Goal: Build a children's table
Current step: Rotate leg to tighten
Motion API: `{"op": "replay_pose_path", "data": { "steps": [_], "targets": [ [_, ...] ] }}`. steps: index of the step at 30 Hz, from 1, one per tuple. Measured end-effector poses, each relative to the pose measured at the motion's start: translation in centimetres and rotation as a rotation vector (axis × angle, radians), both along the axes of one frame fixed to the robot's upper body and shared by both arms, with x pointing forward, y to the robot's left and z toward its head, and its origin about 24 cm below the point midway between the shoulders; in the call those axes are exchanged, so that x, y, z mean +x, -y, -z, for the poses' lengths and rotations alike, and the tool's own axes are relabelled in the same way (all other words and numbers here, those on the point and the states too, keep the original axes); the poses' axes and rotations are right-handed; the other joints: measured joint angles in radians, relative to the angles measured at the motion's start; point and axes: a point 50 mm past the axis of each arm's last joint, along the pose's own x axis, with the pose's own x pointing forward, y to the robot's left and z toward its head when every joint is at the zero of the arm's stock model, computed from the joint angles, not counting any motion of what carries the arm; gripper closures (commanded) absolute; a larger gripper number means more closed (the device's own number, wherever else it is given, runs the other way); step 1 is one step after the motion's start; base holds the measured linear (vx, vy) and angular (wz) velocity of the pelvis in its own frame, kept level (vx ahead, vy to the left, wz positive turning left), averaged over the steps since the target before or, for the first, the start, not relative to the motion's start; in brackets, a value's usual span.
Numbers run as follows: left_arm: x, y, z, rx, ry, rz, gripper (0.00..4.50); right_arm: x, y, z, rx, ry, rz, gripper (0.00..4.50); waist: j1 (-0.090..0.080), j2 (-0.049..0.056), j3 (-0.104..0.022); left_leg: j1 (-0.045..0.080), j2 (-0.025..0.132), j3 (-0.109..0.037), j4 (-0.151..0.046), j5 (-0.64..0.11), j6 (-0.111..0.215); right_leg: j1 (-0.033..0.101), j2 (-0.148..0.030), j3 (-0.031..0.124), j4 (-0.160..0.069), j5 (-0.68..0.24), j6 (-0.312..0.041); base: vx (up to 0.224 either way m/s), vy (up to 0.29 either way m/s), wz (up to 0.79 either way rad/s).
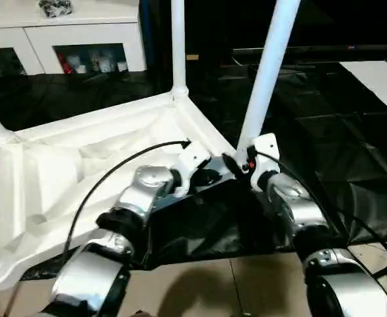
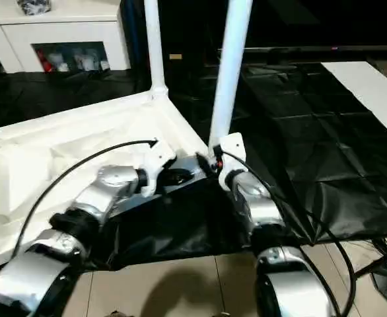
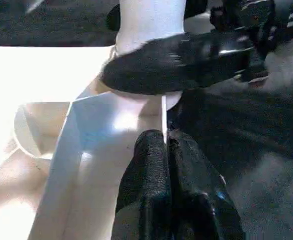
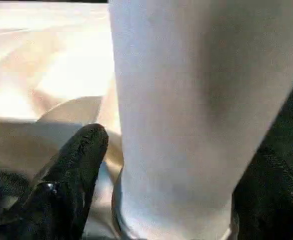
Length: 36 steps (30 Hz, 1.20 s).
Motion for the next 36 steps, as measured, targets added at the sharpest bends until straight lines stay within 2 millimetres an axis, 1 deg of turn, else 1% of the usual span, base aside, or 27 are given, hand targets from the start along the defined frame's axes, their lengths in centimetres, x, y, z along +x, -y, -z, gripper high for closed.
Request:
{"op": "replay_pose_path", "data": {
  "steps": [4, 6, 8, 10, 12, 14, 16, 18, 22, 25, 27, 30, 32, 36],
  "targets": [
    [-0.4, -1.0, 0.0, -0.006, -0.012, 0.058, 4.5, -0.8, 0.8, -0.1, -0.016, 0.001, -0.147, 0.66, 0.002, 0.0, 0.0, 0.0, 0.0, 0.0, 0.0, 0.0, 0.0, 0.0, 0.0, 0.0, 0.0, 0.0, 0.0, 0.0, 0.0, 0.0],
    [-0.5, -1.2, 0.0, -0.015, -0.022, 0.083, 4.5, -1.2, 1.3, -0.1, -0.017, -0.002, -0.195, 0.66, 0.007, 0.001, 0.0, 0.0, 0.0, 0.0, 0.0, 0.0, 0.0, 0.0, 0.0, 0.0, 0.0, 0.0, 0.0, 0.0, 0.0, 0.0],
    [-1.2, -1.9, 0.1, -0.04, -0.051, 0.149, 4.5, -2.2, 2.2, -0.3, -0.03, -0.008, -0.332, 0.66, 0.013, 0.001, 0.001, 0.0, 0.0, 0.0, 0.0, 0.0, 0.001, 0.0, 0.0, -0.001, 0.0, 0.0, 0.0, 0.0, 0.0, 0.0],
    [-1.6, -2.1, 0.2, -0.048, -0.071, 0.195, 4.5, -2.6, 2.3, -0.4, -0.03, -0.011, -0.412, 0.66, 0.017, 0.002, 0.001, 0.0, 0.001, 0.0, 0.001, 0.003, 0.005, 0.0, 0.0, -0.001, 0.0, 0.0, 0.0, 0.0, 0.0, 0.0],
    [-1.9, -2.2, 0.2, -0.051, -0.084, 0.238, 4.5, -3.0, 2.3, -0.8, -0.024, -0.004, -0.489, 1.01, 0.025, 0.003, 0.002, 0.0, 0.001, 0.0, 0.002, 0.003, 0.005, 0.0, 0.0, -0.001, 0.001, 0.0, 0.0, 0.0, 0.0, 0.0],
    [-2.0, -2.7, 0.2, -0.049, -0.093, 0.258, 4.5, -3.3, 2.1, -1.1, -0.011, 0.002, -0.542, 1.04, 0.032, 0.003, 0.002, 0.0, 0.001, 0.0, 0.003, 0.003, 0.005, 0.0, 0.0, -0.001, 0.001, 0.0, 0.0, 0.0, 0.0, 0.0],
    [-2.2, -2.9, 0.1, -0.043, -0.099, 0.286, 4.5, -3.5, 2.3, -1.3, -0.021, -0.007, -0.593, 1.36, 0.036, 0.003, 0.002, 0.0, 0.001, 0.0, 0.004, 0.001, 0.002, 0.0, 0.0, -0.001, 0.001, 0.0, -0.001, 0.0, 0.0, 0.0],
    [-2.4, -3.2, 0.1, -0.04, -0.105, 0.301, 4.5, -3.7, 2.3, -1.4, -0.028, -0.019, -0.628, 1.42, 0.038, 0.003, 0.002, 0.0, 0.001, 0.0, 0.004, 0.001, 0.002, 0.0, 0.0, -0.001, 0.001, 0.0, -0.001, 0.0, 0.0, 0.0],
    [-2.6, -3.6, 0.1, -0.032, -0.115, 0.327, 4.5, -4.0, 2.3, -1.6, -0.034, -0.027, -0.673, 1.84, 0.042, 0.003, 0.002, -0.001, 0.001, 0.0, 0.004, 0.001, 0.002, 0.0, 0.0, -0.001, 0.001, 0.0, -0.001, 0.0, 0.0, 0.0],
    [-2.7, -3.7, 0.2, -0.033, -0.127, 0.346, 4.5, -4.2, 2.4, -1.6, -0.039, -0.032, -0.691, 1.96, 0.044, 0.003, 0.002, -0.001, 0.001, 0.0, 0.004, 0.001, 0.002, 0.0, 0.0, -0.001, 0.001, 0.0, -0.001, 0.0, 0.0, 0.0],
    [-2.8, -3.8, 0.2, -0.031, -0.131, 0.356, 4.5, -4.4, 2.4, -1.6, -0.041, -0.04, -0.709, 2.29, 0.045, 0.003, 0.002, -0.001, 0.001, 0.0, 0.004, 0.001, 0.002, 0.0, 0.0, -0.001, 0.001, 0.0, -0.001, 0.0, 0.0, 0.0],
    [-2.9, -3.8, 0.1, -0.03, -0.13, 0.363, 4.5, -4.5, 2.5, -1.8, -0.046, -0.037, -0.72, 2.33, 0.045, 0.003, 0.002, -0.001, 0.001, 0.0, 0.004, 0.001, 0.002, 0.001, 0.0, -0.001, 0.001, 0.0, -0.001, 0.0, 0.0, 0.0],
    [-2.9, -3.8, 0.1, -0.031, -0.133, 0.362, 4.5, -4.6, 2.5, -1.7, -0.045, -0.039, -0.719, 2.47, 0.046, 0.003, 0.002, -0.001, 0.001, 0.0, 0.004, 0.001, 0.002, 0.001, 0.0, -0.001, 0.001, 0.0, -0.001, 0.0, 0.0, 0.0],
    [-2.9, -3.7, 0.2, -0.031, -0.136, 0.358, 4.5, -4.6, 2.5, -1.7, -0.045, -0.039, -0.715, 2.5, 0.047, 0.003, 0.002, -0.001, 0.001, 0.0, 0.004, 0.001, 0.002, 0.001, -0.001, -0.001, 0.001, 0.0, -0.001, 0.0, 0.0, 0.0]
  ]
}}
